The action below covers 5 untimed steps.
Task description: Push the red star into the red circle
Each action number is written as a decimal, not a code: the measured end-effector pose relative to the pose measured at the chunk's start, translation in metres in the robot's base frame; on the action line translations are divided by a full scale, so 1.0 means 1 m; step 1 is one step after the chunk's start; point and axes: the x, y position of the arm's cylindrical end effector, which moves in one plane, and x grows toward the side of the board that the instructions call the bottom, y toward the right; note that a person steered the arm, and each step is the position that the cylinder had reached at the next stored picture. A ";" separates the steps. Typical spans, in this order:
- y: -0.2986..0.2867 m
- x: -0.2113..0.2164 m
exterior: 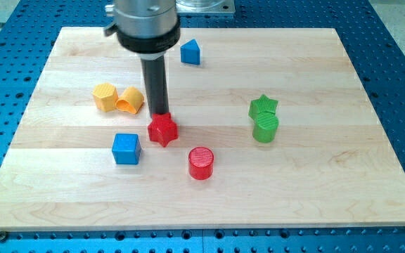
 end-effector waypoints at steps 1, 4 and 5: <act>-0.030 0.005; 0.068 0.035; 0.067 0.067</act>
